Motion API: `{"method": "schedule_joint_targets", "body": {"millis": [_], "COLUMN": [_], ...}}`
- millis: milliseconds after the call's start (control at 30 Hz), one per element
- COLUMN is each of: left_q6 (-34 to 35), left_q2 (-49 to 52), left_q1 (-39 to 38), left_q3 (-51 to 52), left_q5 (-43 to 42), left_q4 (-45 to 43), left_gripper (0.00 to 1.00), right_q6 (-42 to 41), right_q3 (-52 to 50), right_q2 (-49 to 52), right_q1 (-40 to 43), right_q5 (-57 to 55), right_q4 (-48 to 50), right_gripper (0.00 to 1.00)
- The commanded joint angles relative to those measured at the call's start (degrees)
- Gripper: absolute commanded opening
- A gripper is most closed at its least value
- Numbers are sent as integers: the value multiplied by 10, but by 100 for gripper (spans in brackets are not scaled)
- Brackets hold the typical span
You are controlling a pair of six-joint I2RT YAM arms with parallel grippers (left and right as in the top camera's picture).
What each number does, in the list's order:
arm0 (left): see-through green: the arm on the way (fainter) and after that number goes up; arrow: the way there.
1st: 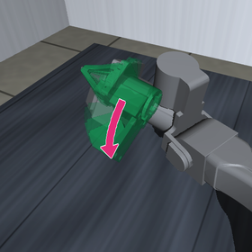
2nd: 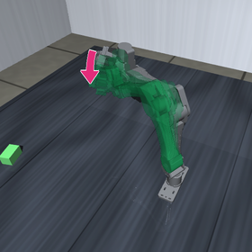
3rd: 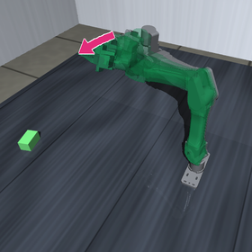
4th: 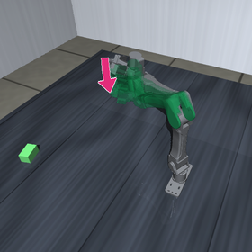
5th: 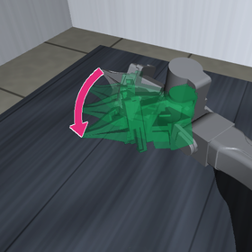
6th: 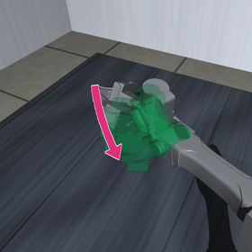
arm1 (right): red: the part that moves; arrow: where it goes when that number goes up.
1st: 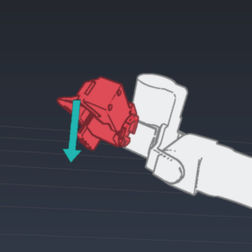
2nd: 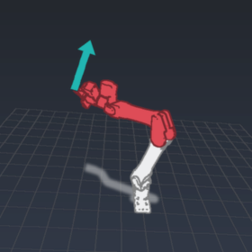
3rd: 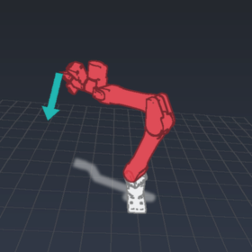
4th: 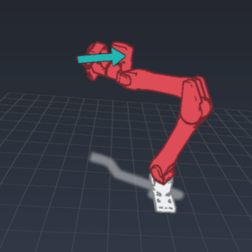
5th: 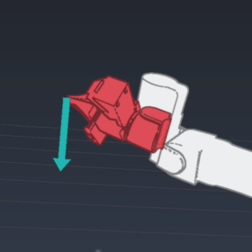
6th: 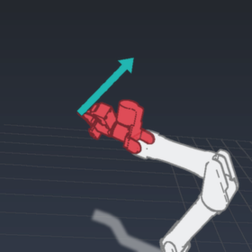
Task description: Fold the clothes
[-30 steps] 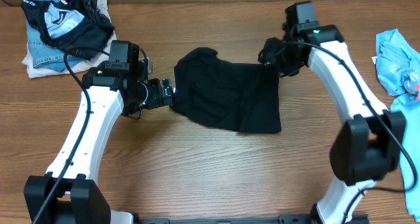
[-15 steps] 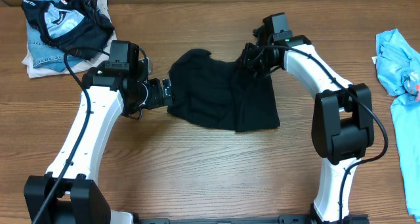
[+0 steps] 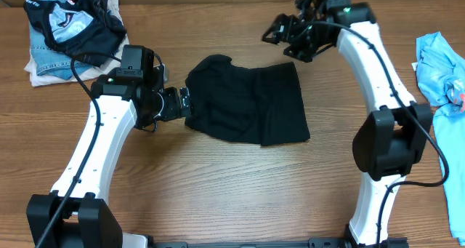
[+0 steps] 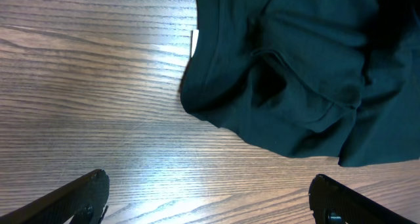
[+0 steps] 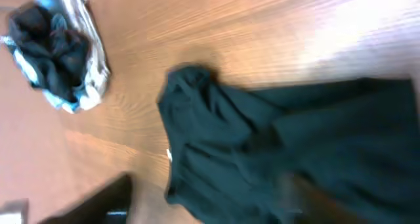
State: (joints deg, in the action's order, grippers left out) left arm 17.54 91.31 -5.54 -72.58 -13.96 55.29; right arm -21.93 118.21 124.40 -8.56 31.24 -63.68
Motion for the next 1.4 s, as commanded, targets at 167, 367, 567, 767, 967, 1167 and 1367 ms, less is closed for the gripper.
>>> {"method": "schedule_joint_targets", "body": {"millis": [167, 367, 567, 767, 967, 1167, 1367], "left_q6": [-13, -13, -13, -13, -13, -13, -13], "left_q2": [2, 2, 2, 2, 2, 2, 2], "left_q1": [-2, -2, -2, -2, -2, -2, -2], "left_q3": [5, 5, 5, 5, 5, 5, 5], "left_q5": [-5, -5, -5, -5, -5, -5, -5], "left_q4": [-4, -4, -4, -4, 0, 0, 0], "left_gripper": [100, 100, 100, 100, 100, 100, 100], "right_q6": [9, -37, -74, -137, -150, -87, -34], "right_q3": [-56, -168, -252, -261, -261, -213, -86], "right_q2": [-1, -1, -1, 7, 38, 11, -37], "right_q1": [-19, -39, -57, -68, -72, -51, -1], "right_q5": [-51, -46, 10, 8, 8, 19, 19], "right_q4": [-51, 48, 195, 295, 355, 304, 127], "right_gripper": [8, 4, 4, 4, 4, 4, 4]}}
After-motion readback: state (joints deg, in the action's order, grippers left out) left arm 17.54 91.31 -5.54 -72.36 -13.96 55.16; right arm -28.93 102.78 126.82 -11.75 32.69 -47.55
